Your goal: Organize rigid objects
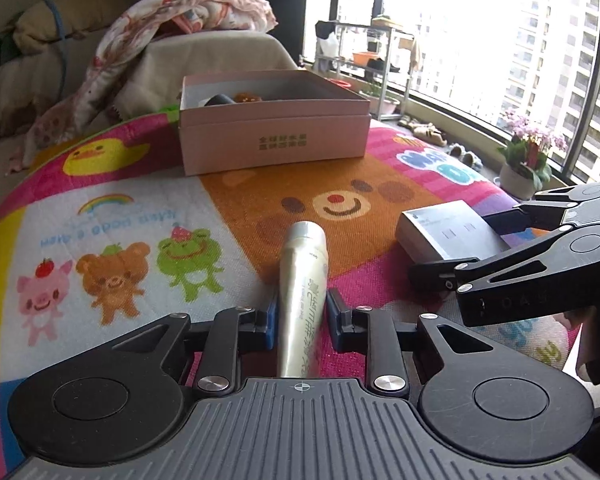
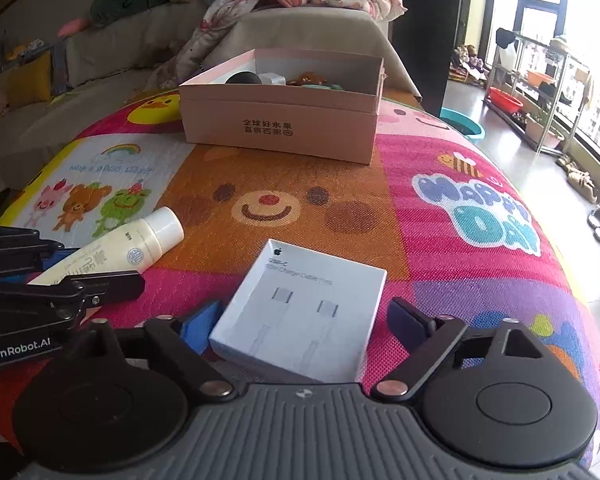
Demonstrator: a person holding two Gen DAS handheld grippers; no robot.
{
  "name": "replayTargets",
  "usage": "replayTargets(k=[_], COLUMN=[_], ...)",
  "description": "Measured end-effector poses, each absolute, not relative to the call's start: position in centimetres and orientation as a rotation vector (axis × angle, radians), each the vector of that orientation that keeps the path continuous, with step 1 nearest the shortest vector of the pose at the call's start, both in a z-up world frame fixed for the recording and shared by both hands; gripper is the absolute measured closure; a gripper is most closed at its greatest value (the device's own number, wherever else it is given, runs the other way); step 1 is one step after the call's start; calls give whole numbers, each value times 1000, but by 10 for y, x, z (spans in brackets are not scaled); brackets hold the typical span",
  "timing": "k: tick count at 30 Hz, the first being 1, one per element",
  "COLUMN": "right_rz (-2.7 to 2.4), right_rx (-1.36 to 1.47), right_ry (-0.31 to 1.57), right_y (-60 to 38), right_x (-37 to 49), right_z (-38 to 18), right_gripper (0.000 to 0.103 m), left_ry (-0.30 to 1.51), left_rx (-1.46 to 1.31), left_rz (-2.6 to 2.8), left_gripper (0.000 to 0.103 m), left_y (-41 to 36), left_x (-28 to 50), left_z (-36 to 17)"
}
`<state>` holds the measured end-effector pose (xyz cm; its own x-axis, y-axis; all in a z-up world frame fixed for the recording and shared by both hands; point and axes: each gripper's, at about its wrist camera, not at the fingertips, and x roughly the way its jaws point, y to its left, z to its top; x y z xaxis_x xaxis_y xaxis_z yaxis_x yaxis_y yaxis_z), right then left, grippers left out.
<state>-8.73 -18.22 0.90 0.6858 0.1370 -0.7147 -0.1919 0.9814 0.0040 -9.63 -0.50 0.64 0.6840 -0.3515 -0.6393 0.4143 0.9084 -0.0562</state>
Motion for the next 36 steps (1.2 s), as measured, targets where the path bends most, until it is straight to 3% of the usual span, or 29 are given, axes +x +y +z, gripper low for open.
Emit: replayTargets(k=[3, 18, 20, 21, 36], right_rz=[195, 243, 250, 252, 249], right_rx=[-106, -59, -60, -64, -144], right_ry=[788, 709, 699, 696, 721], right_y=[-180, -198, -201, -202, -188], right_x=[-91, -76, -78, -79, -84], right_z=[13, 51, 55, 57, 35], right_gripper=[32, 34, 34, 34, 34], left_ry=[674, 635, 625, 623, 636], left_rx=[97, -28, -31, -32, 25], left_rz=[-447, -543, -548, -550, -442], left_gripper=[76, 78, 84, 92, 86], left_y=[-3, 12, 13, 14, -11], left_x=[-101, -77, -78, -78, -37], left_z=[5, 29, 32, 32, 27])
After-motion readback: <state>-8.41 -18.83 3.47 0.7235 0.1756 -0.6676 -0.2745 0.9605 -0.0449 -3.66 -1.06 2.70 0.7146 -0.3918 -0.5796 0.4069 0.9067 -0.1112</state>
